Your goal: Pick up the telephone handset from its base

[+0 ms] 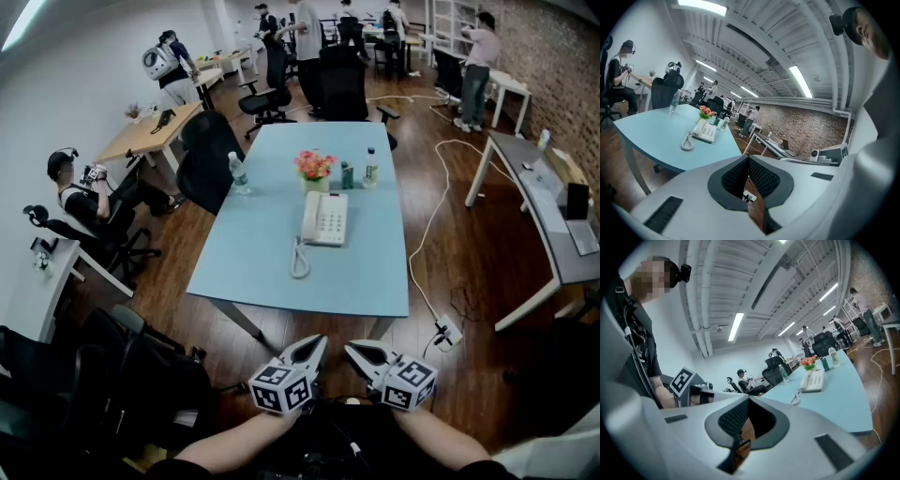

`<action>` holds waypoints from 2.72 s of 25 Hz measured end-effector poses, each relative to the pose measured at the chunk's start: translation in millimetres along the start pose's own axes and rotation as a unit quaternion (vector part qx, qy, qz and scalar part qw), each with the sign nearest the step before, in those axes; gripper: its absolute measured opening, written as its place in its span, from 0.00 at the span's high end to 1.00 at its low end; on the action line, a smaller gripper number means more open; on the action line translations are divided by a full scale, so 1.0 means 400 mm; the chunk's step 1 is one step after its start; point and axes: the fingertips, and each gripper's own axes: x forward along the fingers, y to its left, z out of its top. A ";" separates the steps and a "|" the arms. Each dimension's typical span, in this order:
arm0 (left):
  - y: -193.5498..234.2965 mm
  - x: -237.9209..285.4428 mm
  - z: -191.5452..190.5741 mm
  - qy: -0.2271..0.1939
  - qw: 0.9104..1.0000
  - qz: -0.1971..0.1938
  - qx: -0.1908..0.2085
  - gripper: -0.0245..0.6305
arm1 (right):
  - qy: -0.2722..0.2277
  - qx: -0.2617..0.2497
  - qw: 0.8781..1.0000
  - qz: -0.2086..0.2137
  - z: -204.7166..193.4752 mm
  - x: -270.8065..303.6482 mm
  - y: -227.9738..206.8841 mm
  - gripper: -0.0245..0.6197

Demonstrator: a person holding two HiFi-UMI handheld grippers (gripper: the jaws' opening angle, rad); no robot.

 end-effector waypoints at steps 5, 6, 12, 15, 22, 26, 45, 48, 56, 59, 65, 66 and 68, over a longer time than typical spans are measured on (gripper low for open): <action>0.003 0.002 -0.014 0.006 1.000 0.003 0.002 0.96 | 0.002 0.006 1.000 0.001 -0.010 0.002 -0.002 0.93; 0.004 0.002 -0.018 0.007 1.000 0.004 0.002 0.96 | 0.001 0.008 1.000 0.000 -0.009 0.003 -0.001 0.93; 0.022 0.009 -0.044 0.023 1.000 0.008 -0.006 0.96 | 0.009 0.025 1.000 0.000 -0.028 0.014 -0.006 0.94; 0.035 0.023 -0.047 0.029 0.999 0.008 -0.013 0.96 | 0.013 0.038 0.999 -0.007 -0.046 0.022 -0.029 0.94; 0.092 0.072 -0.002 0.032 0.999 0.004 -0.021 0.96 | 0.021 0.047 0.998 -0.021 -0.036 0.077 -0.085 0.94; 0.147 0.120 0.061 0.031 0.999 -0.002 -0.023 0.96 | 0.023 0.044 0.998 -0.031 0.003 0.136 -0.134 0.94; 0.451 0.364 0.375 0.021 0.997 -0.074 -0.022 0.96 | 0.013 0.000 0.994 -0.112 0.203 0.459 -0.387 0.94; 0.504 0.389 0.390 0.028 0.997 -0.070 -0.023 0.96 | 0.010 -0.003 0.993 -0.118 0.219 0.496 -0.410 0.94; 0.573 0.461 0.422 0.027 0.998 -0.052 -0.026 0.96 | 0.014 -0.001 0.994 -0.112 0.250 0.545 -0.481 0.94; 0.596 0.487 0.431 0.014 0.999 -0.026 -0.036 0.96 | 0.025 0.000 0.995 -0.092 0.258 0.552 -0.514 0.94; 0.644 0.538 0.442 -0.010 0.998 0.051 -0.045 0.96 | 0.040 -0.003 0.998 -0.051 0.302 0.536 -0.592 0.94; 0.653 0.552 0.446 -0.010 0.997 0.066 -0.040 0.96 | 0.038 -0.003 0.998 -0.045 0.314 0.531 -0.604 0.94; 0.673 0.585 0.457 -0.005 0.995 0.093 -0.023 0.96 | 0.034 0.000 0.999 -0.036 0.332 0.524 -0.628 0.94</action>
